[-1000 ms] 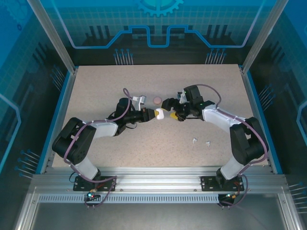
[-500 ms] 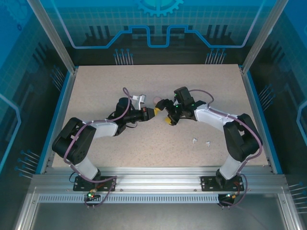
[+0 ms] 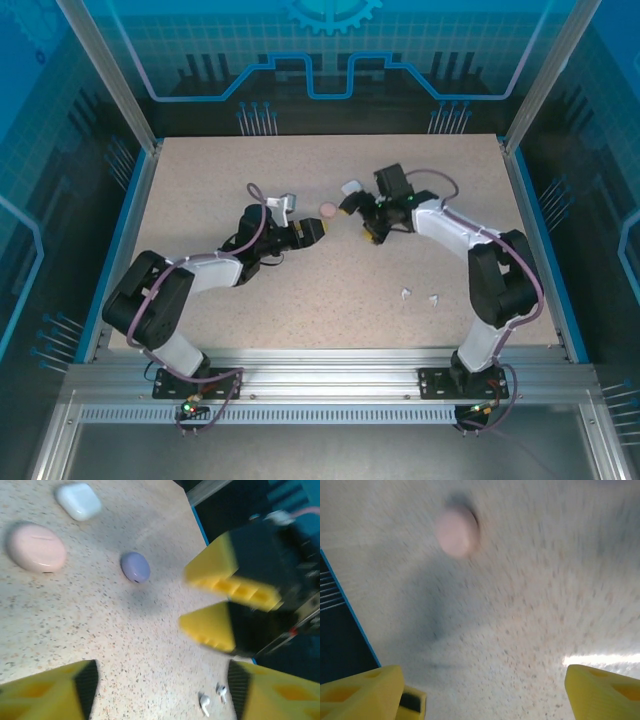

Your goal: Insert the wireless bluetooth earbuds into the charging case

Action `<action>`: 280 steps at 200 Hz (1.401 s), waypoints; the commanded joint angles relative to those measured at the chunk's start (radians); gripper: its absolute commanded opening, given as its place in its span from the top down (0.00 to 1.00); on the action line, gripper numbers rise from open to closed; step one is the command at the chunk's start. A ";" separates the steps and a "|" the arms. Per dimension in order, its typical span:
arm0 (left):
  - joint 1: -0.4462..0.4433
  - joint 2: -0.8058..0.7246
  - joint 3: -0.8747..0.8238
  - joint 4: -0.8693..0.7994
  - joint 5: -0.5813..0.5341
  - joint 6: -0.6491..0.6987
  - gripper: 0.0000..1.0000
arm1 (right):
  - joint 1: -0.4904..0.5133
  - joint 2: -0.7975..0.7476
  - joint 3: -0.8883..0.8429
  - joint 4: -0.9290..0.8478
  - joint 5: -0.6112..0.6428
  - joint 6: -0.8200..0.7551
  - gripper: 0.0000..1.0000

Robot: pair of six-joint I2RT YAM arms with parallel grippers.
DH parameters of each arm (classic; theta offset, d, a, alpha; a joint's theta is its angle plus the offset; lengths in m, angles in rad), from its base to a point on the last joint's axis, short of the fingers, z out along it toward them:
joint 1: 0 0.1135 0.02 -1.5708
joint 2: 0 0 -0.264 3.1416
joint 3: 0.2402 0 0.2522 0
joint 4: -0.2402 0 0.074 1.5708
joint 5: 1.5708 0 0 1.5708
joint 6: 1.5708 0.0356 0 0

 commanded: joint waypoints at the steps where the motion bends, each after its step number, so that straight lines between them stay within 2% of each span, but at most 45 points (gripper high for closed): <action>1: 0.021 -0.031 0.053 -0.117 -0.123 0.003 0.04 | -0.032 0.070 0.215 -0.210 0.132 -0.217 0.16; 19: 0.029 -0.003 0.147 -0.220 -0.123 0.051 0.01 | -0.043 0.155 0.355 -0.291 0.185 -0.289 0.16; 43: 0.034 0.047 0.253 -0.311 -0.151 0.092 0.01 | -0.053 0.286 0.530 -0.333 0.175 -0.410 0.16; 83: 0.059 0.116 0.411 -0.462 -0.206 0.078 0.01 | -0.043 0.593 0.959 -0.542 0.195 -0.688 0.15; 116: 0.090 0.131 0.488 -0.525 -0.217 0.038 0.01 | -0.032 0.770 1.194 -0.656 0.246 -0.851 0.14; 163: 0.128 0.144 0.536 -0.519 -0.160 -0.028 0.01 | -0.026 0.854 1.246 -0.681 0.258 -0.962 0.13; 201: 0.134 0.177 0.562 -0.502 -0.125 -0.059 0.01 | -0.002 0.917 1.293 -0.693 0.334 -1.029 0.12; 280: 0.136 0.213 0.581 -0.482 -0.091 -0.081 0.01 | 0.010 1.006 1.368 -0.656 0.370 -1.044 0.12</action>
